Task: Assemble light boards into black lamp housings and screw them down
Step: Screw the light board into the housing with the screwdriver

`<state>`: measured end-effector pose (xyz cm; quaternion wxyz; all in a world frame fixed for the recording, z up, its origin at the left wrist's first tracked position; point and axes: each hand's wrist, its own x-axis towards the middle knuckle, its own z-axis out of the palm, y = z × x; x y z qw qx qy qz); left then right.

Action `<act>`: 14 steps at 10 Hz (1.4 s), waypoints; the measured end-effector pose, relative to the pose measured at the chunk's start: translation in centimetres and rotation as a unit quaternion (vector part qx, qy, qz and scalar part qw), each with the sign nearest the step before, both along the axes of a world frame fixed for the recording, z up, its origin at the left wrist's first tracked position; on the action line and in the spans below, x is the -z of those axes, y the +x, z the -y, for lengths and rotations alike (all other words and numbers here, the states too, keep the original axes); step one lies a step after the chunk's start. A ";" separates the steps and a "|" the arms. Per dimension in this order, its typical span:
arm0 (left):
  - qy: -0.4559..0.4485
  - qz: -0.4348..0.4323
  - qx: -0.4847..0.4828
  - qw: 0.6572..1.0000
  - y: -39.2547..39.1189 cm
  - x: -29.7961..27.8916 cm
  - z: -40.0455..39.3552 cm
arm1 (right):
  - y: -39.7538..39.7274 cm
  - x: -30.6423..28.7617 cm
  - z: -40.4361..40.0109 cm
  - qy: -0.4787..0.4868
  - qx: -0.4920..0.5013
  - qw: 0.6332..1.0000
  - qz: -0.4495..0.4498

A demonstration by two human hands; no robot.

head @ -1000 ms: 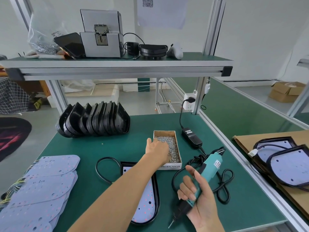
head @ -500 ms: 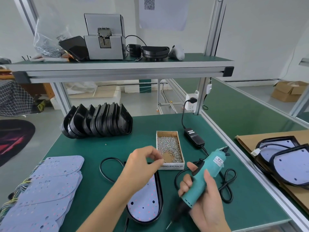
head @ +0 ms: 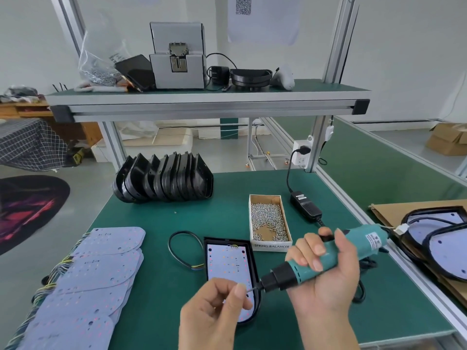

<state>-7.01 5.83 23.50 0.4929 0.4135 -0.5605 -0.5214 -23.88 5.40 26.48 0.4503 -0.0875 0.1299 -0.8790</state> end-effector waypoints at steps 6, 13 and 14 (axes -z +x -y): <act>-0.002 0.003 -0.053 0.999 -0.2 0.3 -1.2 | 1.0 -0.3 -0.5 -0.001 0.013 1.000 0.010; -0.166 0.111 -0.050 0.979 0.1 1.5 -0.2 | 0.6 0.6 0.2 0.011 0.009 1.000 0.002; -0.139 0.127 -0.081 0.979 1.0 2.1 -0.1 | 0.1 0.8 0.9 0.018 0.023 1.000 -0.006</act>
